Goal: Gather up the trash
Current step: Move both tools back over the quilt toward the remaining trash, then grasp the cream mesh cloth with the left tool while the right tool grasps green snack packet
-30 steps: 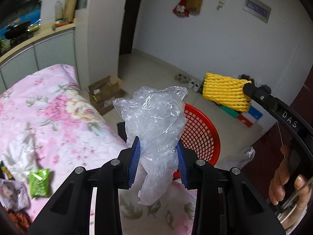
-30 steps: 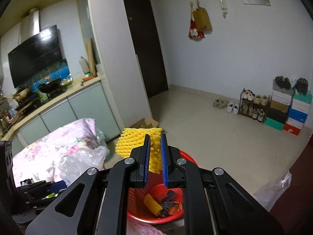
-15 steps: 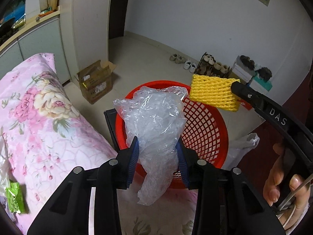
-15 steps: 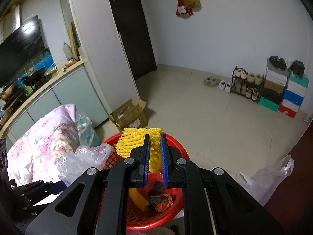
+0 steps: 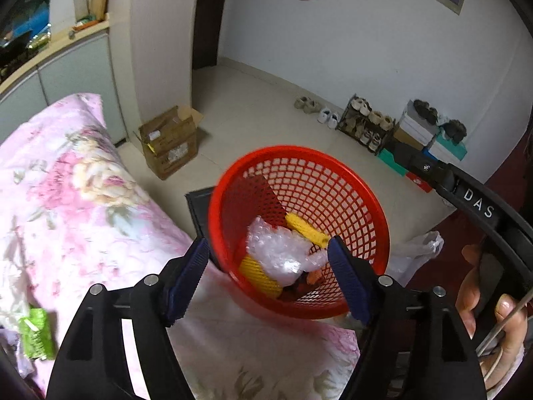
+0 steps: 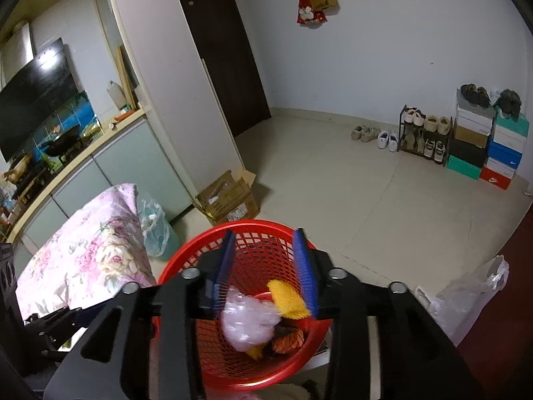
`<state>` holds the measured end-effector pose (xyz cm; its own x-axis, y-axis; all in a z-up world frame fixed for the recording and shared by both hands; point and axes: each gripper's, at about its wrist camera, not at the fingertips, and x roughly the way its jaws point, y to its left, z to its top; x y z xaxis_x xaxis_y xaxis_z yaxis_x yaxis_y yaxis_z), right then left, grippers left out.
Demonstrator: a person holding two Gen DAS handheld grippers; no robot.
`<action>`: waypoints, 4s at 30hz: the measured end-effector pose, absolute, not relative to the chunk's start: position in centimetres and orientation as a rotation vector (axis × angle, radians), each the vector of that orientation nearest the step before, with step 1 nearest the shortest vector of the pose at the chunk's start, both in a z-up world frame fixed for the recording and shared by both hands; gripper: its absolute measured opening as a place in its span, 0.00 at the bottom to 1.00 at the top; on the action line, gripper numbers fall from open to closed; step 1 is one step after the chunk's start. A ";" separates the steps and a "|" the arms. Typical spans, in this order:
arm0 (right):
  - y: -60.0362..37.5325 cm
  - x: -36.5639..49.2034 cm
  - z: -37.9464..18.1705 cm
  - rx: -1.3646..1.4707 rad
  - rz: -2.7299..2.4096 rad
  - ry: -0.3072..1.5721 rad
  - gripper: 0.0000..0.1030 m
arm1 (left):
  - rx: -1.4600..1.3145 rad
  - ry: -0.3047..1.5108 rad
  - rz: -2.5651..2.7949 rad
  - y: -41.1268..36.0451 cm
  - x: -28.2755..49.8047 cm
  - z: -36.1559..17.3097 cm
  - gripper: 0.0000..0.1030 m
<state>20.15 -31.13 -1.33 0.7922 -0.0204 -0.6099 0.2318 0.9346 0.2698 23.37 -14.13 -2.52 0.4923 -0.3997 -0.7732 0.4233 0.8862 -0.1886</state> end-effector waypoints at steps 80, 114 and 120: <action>-11.7 12.7 1.0 0.237 0.426 0.705 0.88 | -0.360 0.851 0.014 12.3 1.9 -4.9 0.35; -1.3 22.0 -5.5 0.019 0.487 0.961 0.40 | -0.365 0.686 0.231 17.6 1.6 -2.0 0.35; -2.5 21.5 -4.9 0.053 0.502 0.950 0.35 | -0.360 0.685 0.231 17.3 1.9 -1.9 0.35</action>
